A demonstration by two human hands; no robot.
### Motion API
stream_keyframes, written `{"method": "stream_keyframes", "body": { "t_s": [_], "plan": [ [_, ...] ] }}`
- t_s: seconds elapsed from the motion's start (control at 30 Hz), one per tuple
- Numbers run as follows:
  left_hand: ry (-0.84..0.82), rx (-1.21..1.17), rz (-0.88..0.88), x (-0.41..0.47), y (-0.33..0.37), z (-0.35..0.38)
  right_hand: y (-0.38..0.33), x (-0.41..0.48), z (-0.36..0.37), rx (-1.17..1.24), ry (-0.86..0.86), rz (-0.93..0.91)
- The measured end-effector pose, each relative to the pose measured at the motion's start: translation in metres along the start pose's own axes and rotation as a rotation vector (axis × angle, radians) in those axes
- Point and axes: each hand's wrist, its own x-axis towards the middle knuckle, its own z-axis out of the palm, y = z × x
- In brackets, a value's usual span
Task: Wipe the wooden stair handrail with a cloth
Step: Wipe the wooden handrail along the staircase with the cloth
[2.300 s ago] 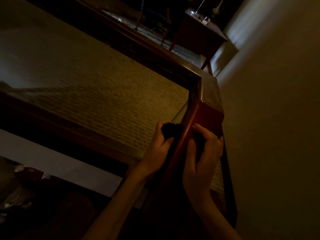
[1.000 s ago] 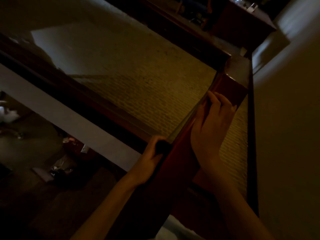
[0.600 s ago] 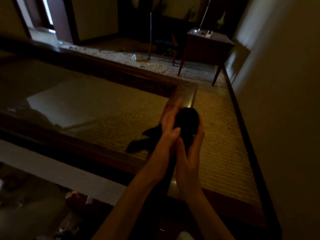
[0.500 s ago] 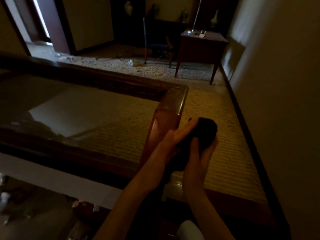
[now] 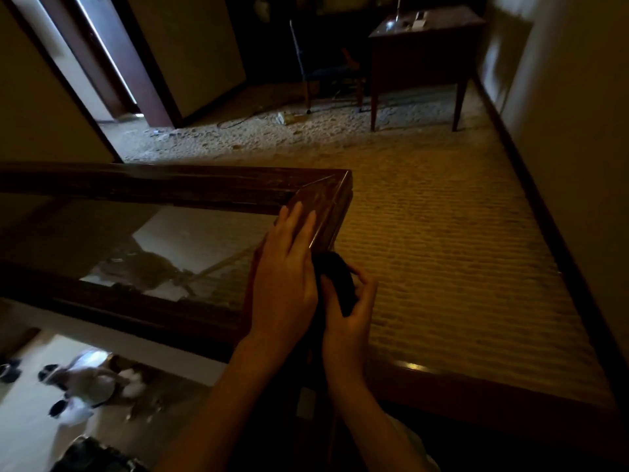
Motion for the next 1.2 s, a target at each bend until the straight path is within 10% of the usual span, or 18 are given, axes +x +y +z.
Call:
{"method": "stream_keyframes", "body": {
  "t_s": [0.3, 0.5, 0.63, 0.8, 0.97, 1.2],
  "plan": [
    [0.145, 0.193, -0.407, -0.007, 0.010, 0.012, 0.000, 0.122, -0.001, -0.060, -0.022, 0.250],
    [0.260, 0.214, -0.704, -0.001, 0.028, 0.017, -0.035, 0.090, 0.017, -0.237, -0.238, 0.071],
    [0.252, 0.189, -0.730, 0.001, 0.030, 0.014, -0.033, 0.169, 0.038, -0.163, 0.151, 0.456],
    [0.263, 0.224, -0.734, 0.002, 0.032, 0.015, -0.052, 0.095, 0.015, -0.183, -0.068, 0.541],
    [0.266, 0.216, -0.773, 0.004, 0.037, 0.014, -0.034, 0.201, 0.010, -0.258, -0.028, 0.650],
    [0.247, 0.210, -0.771, 0.003, 0.034, 0.016, -0.039, 0.160, -0.009, -0.387, -0.204, 0.430]
  ]
}}
